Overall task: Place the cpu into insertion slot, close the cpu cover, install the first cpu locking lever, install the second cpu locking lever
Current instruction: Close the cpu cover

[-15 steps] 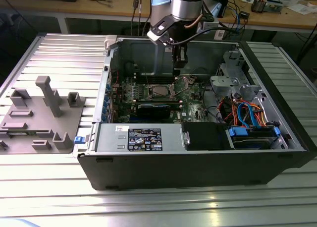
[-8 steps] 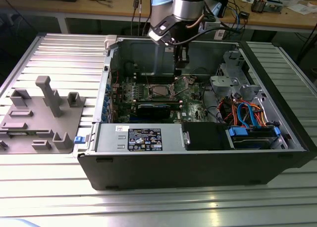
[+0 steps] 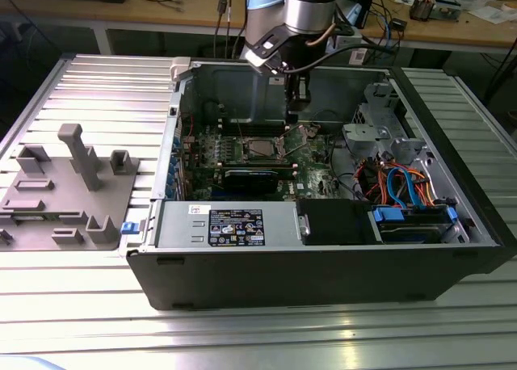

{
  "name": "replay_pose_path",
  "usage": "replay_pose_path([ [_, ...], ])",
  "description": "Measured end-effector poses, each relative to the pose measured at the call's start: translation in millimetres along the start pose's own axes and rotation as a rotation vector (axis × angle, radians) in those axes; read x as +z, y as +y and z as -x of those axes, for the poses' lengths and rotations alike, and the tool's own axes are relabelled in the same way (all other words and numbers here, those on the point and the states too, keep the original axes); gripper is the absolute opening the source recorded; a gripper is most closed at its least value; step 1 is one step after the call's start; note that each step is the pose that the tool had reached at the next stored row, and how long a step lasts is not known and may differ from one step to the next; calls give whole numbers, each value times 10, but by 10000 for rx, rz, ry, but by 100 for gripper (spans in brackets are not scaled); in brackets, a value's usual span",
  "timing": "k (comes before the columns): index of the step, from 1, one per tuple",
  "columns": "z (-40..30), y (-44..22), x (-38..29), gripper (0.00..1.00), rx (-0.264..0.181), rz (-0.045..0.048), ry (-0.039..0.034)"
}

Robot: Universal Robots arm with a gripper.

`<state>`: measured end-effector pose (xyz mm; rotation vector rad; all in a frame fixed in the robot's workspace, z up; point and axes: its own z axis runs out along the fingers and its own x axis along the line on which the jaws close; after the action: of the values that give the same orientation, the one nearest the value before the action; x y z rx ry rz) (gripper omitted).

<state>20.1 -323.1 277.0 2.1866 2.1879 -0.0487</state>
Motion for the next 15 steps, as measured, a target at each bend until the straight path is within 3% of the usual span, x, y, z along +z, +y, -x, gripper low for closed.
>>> replay_pose_path([
  [12, 0, 48, 1, 11, 0, 0, 0],
  [15, -1, 203, 3, 11, -2, 0, 0],
])
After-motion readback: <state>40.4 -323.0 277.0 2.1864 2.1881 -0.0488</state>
